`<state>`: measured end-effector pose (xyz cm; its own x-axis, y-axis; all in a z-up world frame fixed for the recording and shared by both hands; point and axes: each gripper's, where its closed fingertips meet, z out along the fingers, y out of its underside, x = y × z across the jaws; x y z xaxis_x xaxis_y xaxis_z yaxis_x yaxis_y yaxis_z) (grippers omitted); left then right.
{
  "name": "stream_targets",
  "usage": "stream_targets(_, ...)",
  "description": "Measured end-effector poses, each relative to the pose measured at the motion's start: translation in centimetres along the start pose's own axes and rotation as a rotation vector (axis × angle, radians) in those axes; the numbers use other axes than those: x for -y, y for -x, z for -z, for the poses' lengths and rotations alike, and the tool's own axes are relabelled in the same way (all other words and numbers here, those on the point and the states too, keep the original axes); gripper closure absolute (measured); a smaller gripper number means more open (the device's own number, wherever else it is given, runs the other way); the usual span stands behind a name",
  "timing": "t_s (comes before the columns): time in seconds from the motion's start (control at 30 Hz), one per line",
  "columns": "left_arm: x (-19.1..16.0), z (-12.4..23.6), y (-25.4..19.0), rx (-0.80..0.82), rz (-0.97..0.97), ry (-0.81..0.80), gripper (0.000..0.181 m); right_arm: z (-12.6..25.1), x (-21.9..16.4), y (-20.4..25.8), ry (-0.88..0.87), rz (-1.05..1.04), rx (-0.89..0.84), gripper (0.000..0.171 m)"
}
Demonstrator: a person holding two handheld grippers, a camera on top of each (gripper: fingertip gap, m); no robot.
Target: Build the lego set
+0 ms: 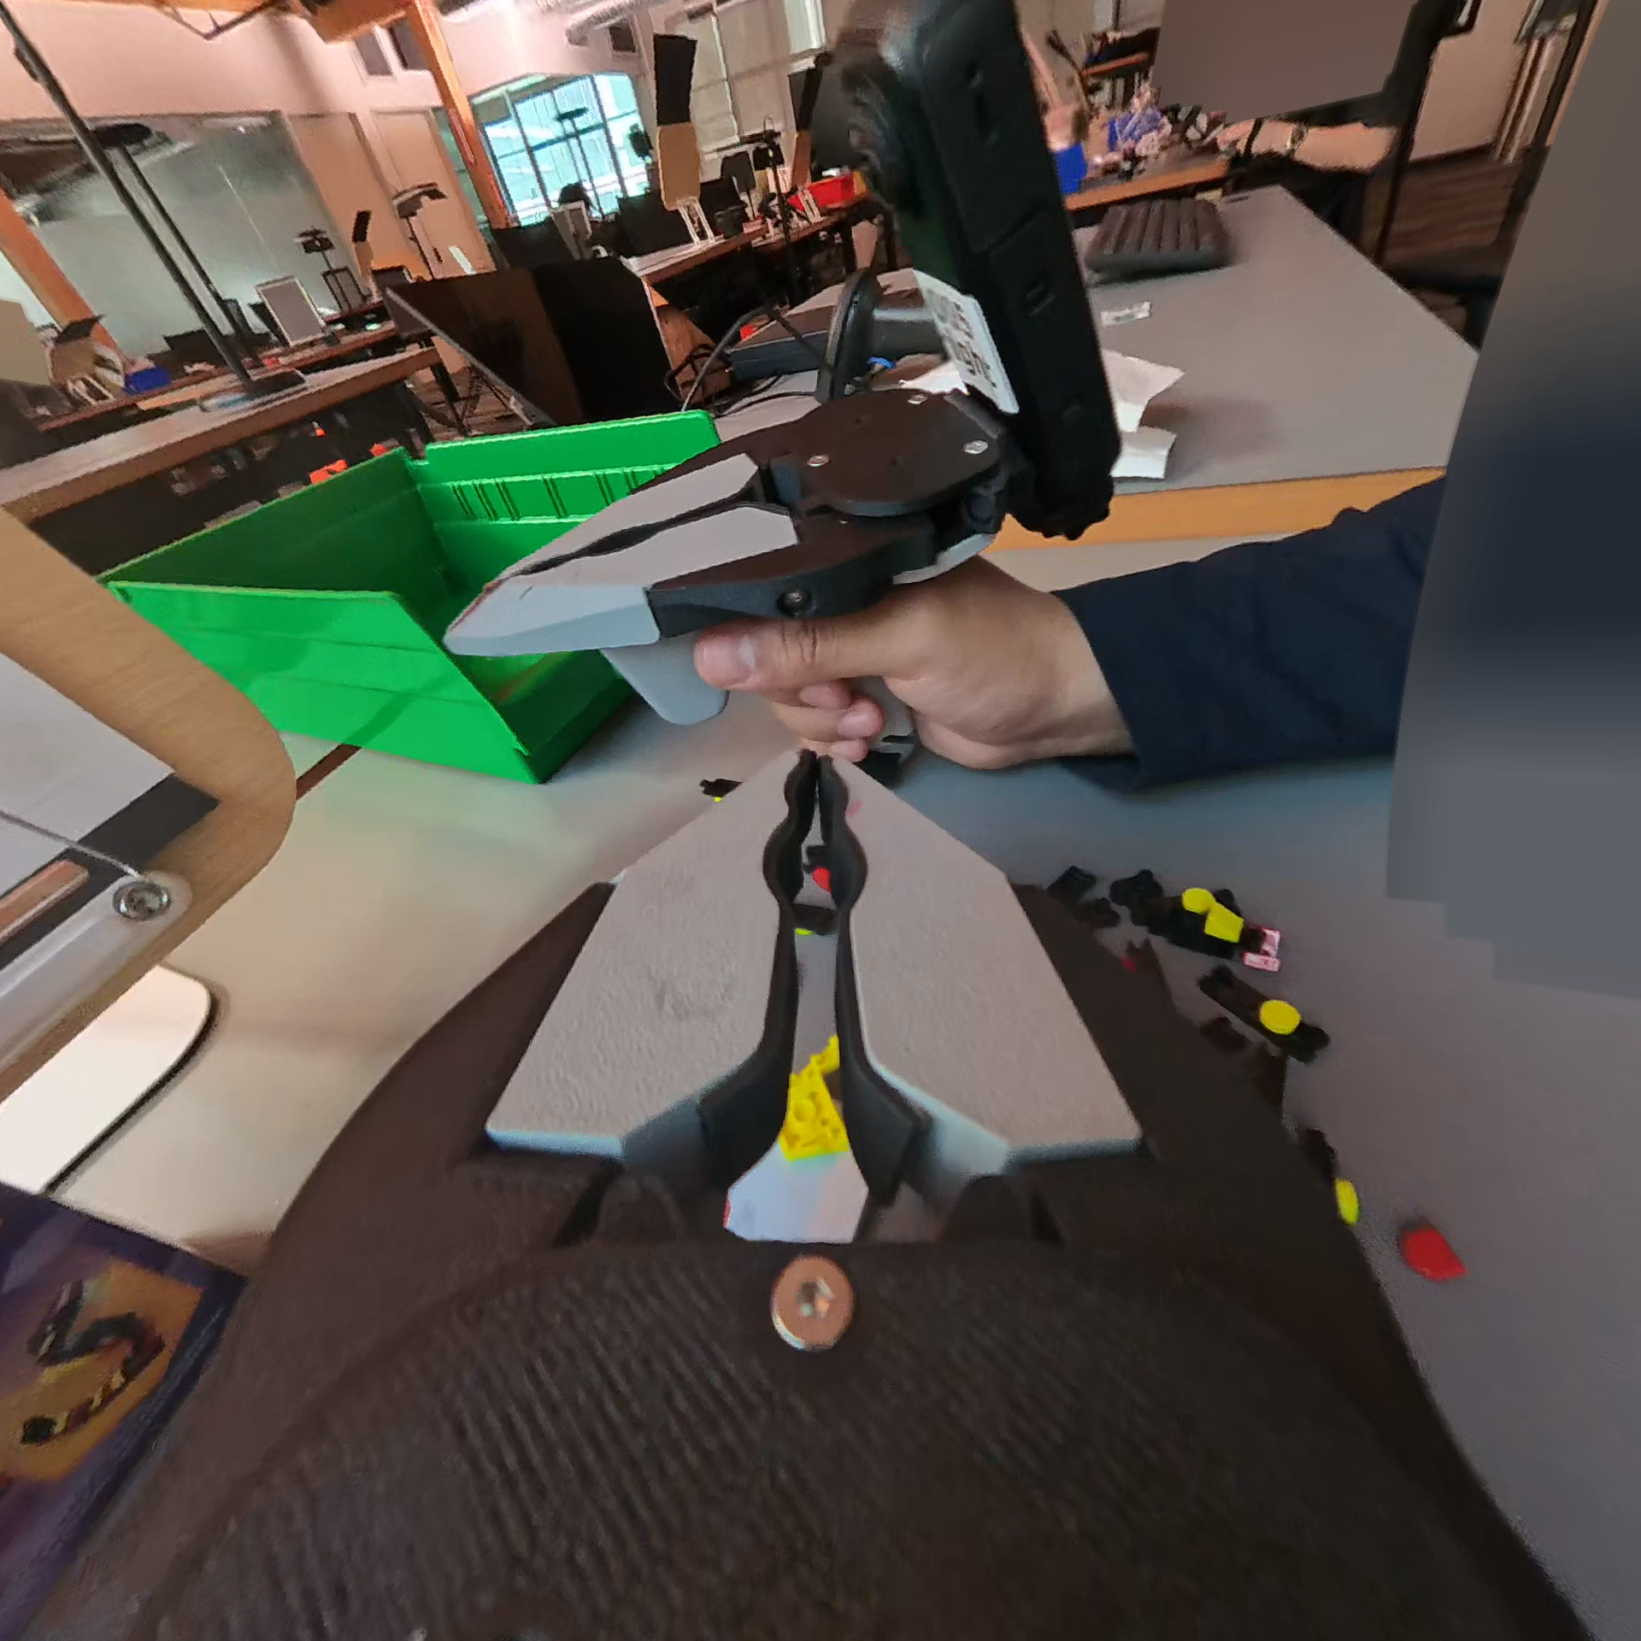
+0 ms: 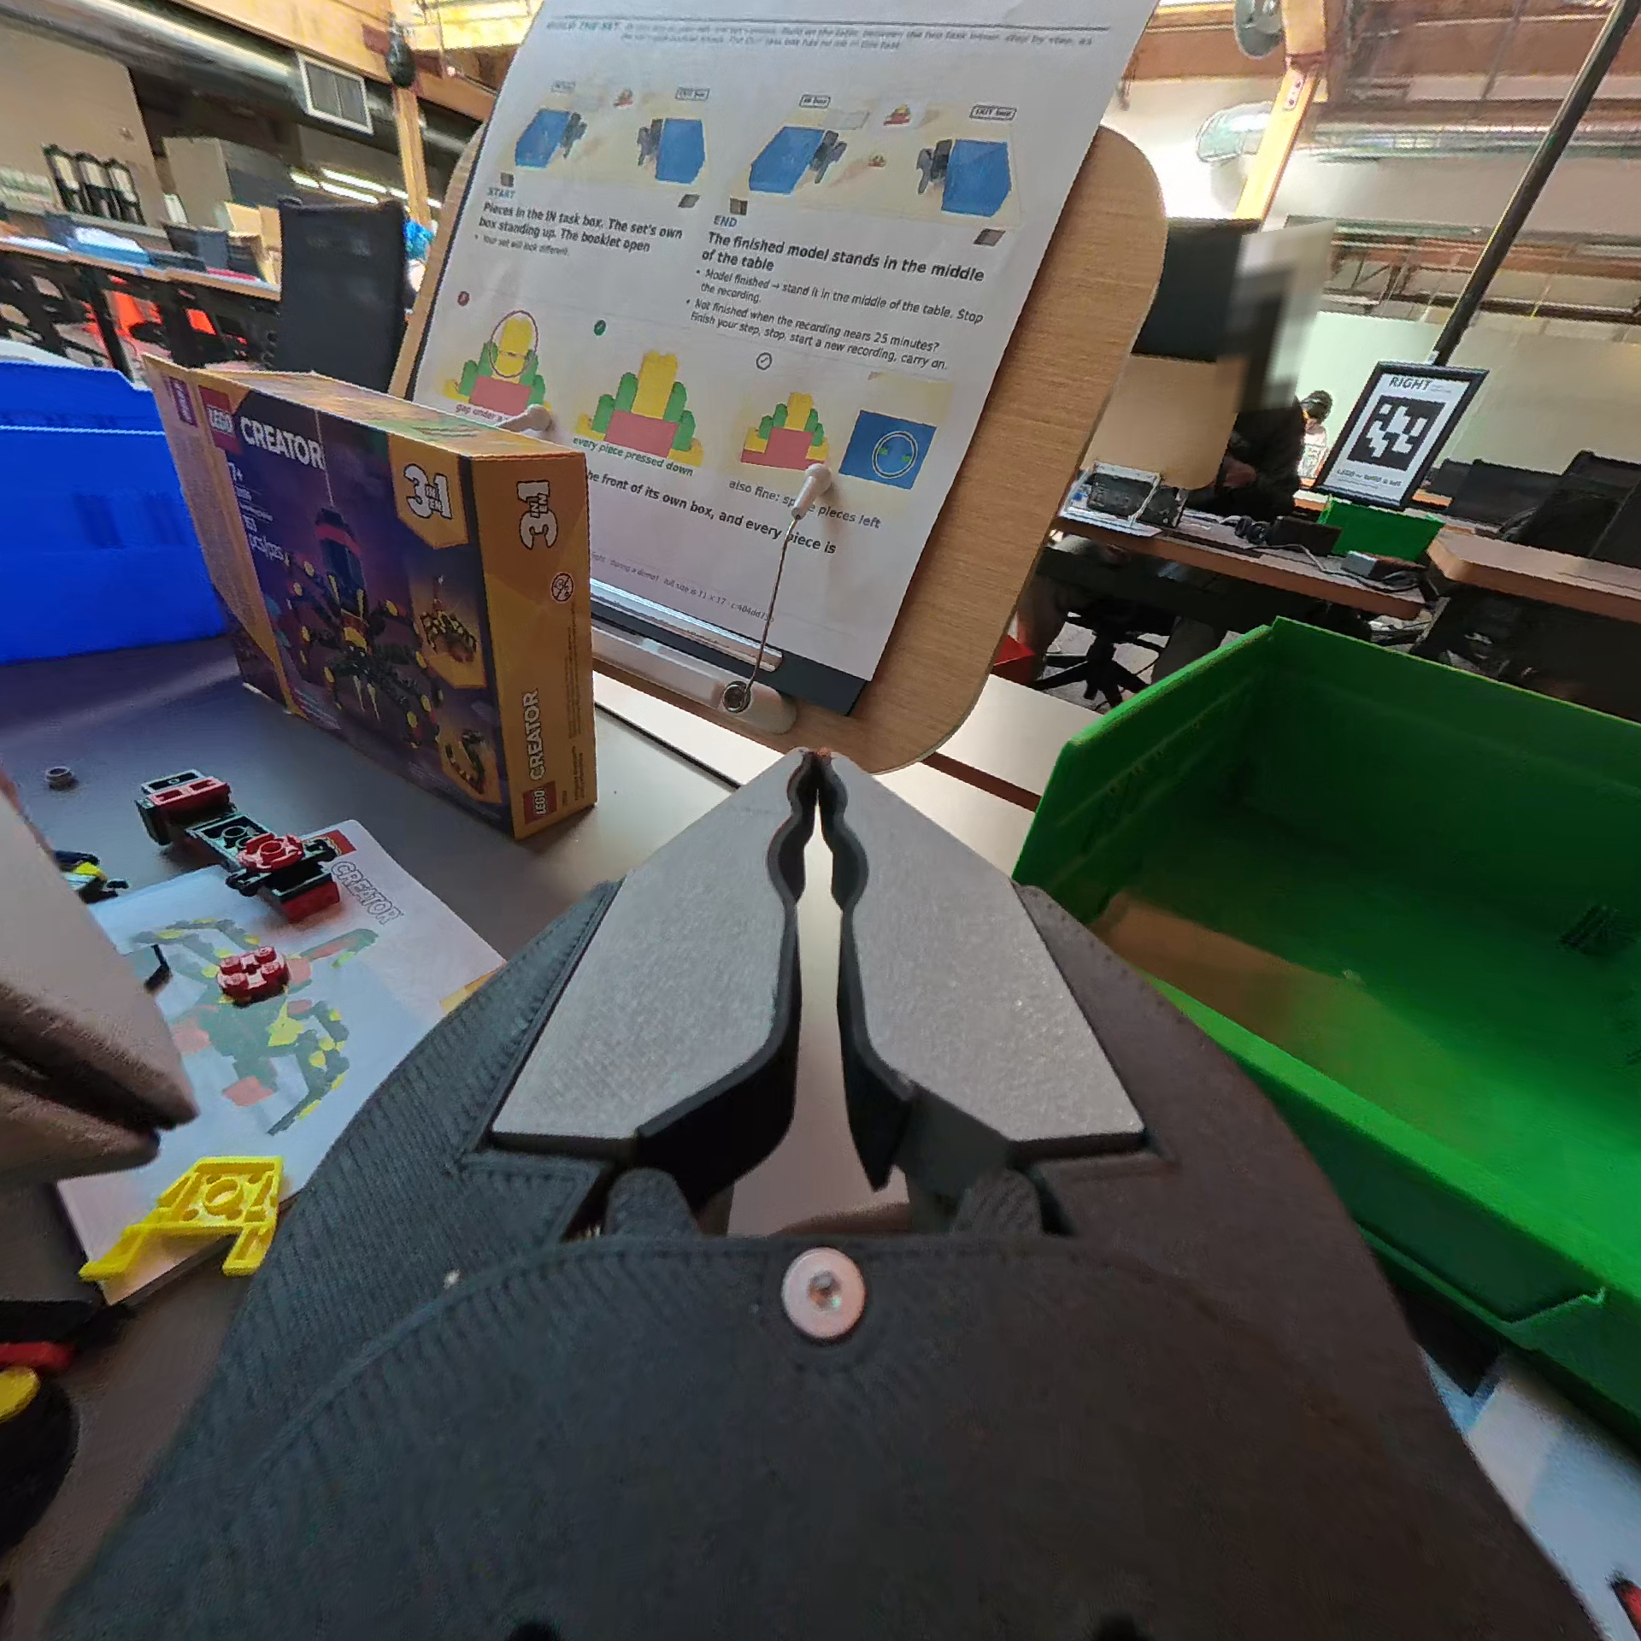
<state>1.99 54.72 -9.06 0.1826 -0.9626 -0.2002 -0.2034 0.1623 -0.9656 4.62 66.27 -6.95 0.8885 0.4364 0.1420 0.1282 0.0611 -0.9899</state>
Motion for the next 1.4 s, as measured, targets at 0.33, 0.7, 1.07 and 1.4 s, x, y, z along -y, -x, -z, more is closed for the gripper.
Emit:
stream_targets(0.33,0.3,0.3,-0.1,0.029,-0.041,-0.019,0.181,-0.1,-0.2,0.4,0.007,-0.019,0.049,0.171)
stream_targets(0.7,1.9,2.4,2.6,0.112,0.124,-0.191,0.181,0.3,0.3,1.7,-0.031,-0.025,0.166,0.171)
stream_targets(1.07,1.6,2.4,1.8,0.079,0.090,-0.151,0.181,0.9,-0.5,3.7,0.044,-0.092,0.356,0.150)
stream_targets(1.4,1.4,3.2,3.2,0.151,0.073,-0.160,0.181,3.0,-1.2,7.5,0.116,-0.034,0.609,0.139)
